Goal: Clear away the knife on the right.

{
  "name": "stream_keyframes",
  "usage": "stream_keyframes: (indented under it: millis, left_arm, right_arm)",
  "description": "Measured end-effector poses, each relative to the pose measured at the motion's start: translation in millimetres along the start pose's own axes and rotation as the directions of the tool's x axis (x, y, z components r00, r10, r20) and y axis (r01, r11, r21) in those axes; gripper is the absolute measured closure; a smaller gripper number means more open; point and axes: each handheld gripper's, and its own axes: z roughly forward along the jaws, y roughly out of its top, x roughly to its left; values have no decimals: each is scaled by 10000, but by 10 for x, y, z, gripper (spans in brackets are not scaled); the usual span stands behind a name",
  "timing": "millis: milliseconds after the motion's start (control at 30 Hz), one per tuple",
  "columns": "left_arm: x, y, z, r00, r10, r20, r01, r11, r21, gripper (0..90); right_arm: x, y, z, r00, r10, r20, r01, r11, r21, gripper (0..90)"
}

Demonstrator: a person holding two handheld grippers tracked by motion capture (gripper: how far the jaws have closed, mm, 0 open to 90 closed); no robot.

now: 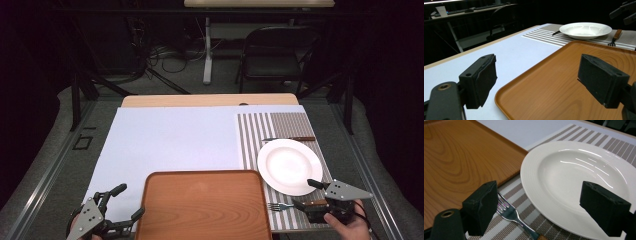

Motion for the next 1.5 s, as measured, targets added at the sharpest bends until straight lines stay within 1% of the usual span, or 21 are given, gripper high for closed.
stream_keyframes:
  millis: [67,167,300,367,467,567,600,633,700,767,833,867,1033,1100,1167,1200,1233,1300,1367,1400,1500]
  left_arm:
    - [-2,-2,-3,10000,-63,-29,63,10000,-24,152]
    - [-11,-1,-6,10000,-45,-18,45,10000,2,152]
    - [-14,-4,-11,9999,-89,-64,89,10000,-12,152]
    - [-11,-5,-11,9999,-101,-72,101,9999,-17,151]
    - [-13,-5,-10,9999,-95,-90,95,10000,-5,152]
    - [-11,-9,-9,9999,-112,-64,112,9999,32,152]
    - [-7,-12,-9,9999,-91,-62,91,9999,65,152]
    - [-6,-14,-9,9999,-111,-82,111,9999,73,152]
    - [-1,-16,-12,9999,-123,-95,124,9999,85,152]
    - [3,-17,-14,9998,-138,-124,139,9999,77,152]
    - [3,-19,-15,9997,-195,-146,196,9998,61,152]
    - [4,-20,-15,9997,-195,-151,197,9998,75,152]
    - [4,-19,-8,9998,-138,-163,140,9998,166,152]
    - [8,-20,-9,9998,-110,-181,113,9998,185,152]
    - [11,-22,-12,9997,-118,-199,122,9998,181,152]
    - [11,-23,-13,9997,-147,-212,151,9998,164,152]
    - [13,-23,-15,9997,-139,-219,143,9998,161,152]
    - [15,-22,-15,9997,-116,-214,120,9998,173,152]
    - [13,-23,-14,9997,-126,-199,130,9998,178,152]
    - [12,-22,-14,9997,-117,-198,120,9998,185,151]
    - [10,-22,-13,9997,-116,-195,120,9997,194,152]
  right_arm:
    - [-54,25,9,9999,7,-102,-5,9998,204,145]
    - [-147,54,14,9997,70,-243,-64,9997,243,145]
    - [-274,57,11,9999,-126,7,126,9991,394,146]
    - [-339,61,3,9999,-104,35,102,9989,453,146]
    - [-425,82,-14,10000,56,-7,-56,9991,430,146]
    - [-499,107,-10,10000,-1,-26,2,9994,339,146]
    - [-521,113,-4,10000,-29,45,28,9997,240,145]
    - [-543,121,6,10000,23,76,-24,9999,157,145]
    - [-593,138,27,9999,94,81,-95,9998,164,145]
    - [-640,156,59,10000,95,25,-95,9998,181,145]
    - [-713,191,113,10000,61,27,-62,9993,363,145]
    - [-713,191,113,10000,61,27,-62,9993,363,145]
    - [-812,271,223,9992,386,87,-389,9983,423,145]
    - [-845,303,265,9993,372,-68,-369,9983,457,145]
    - [-877,335,309,9990,379,-235,-370,9986,370,145]
    - [-888,350,333,9989,400,-249,-391,9987,329,145]
    - [-904,364,359,9991,325,-262,-317,9989,332,146]
    - [-931,389,405,9995,246,-186,-239,9990,375,146]
    - [-962,406,452,9995,267,-159,-260,9987,439,146]
    - [-1000,416,494,9996,247,-121,-240,9982,553,147]
    - [-1041,416,534,9996,265,-95,-258,9978,615,147]
